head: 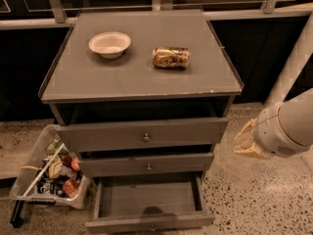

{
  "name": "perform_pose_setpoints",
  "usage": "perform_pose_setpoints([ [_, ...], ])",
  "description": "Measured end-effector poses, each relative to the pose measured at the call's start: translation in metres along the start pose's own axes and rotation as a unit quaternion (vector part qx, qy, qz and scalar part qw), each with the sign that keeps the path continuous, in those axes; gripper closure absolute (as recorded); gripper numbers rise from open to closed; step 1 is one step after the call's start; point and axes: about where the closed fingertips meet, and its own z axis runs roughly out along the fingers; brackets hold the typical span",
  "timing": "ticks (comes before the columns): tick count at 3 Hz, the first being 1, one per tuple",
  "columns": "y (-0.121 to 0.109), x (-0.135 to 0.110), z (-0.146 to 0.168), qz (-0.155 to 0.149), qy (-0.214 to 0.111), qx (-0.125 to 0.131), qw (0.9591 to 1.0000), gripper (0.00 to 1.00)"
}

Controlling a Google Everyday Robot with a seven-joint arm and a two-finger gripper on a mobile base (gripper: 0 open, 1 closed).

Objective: Close bottom drawer

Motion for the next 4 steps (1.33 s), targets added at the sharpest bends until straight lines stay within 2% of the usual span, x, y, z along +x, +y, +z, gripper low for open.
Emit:
perform_pose_setpoints([
  [1,0.013,-0.003,0.032,-0.001,-0.015,-0.023,0.9996,1.00],
  [2,0.031,-0.004,0.092,0.006,-0.041,-0.055,0.9976,1.00],
  [3,0.048,0.006,0.156,0.013,-0.071,-0.062,0.9955,1.00],
  [4,0.060,0.023,0.215,0.018,-0.081,-0.053,0.9951,1.00],
])
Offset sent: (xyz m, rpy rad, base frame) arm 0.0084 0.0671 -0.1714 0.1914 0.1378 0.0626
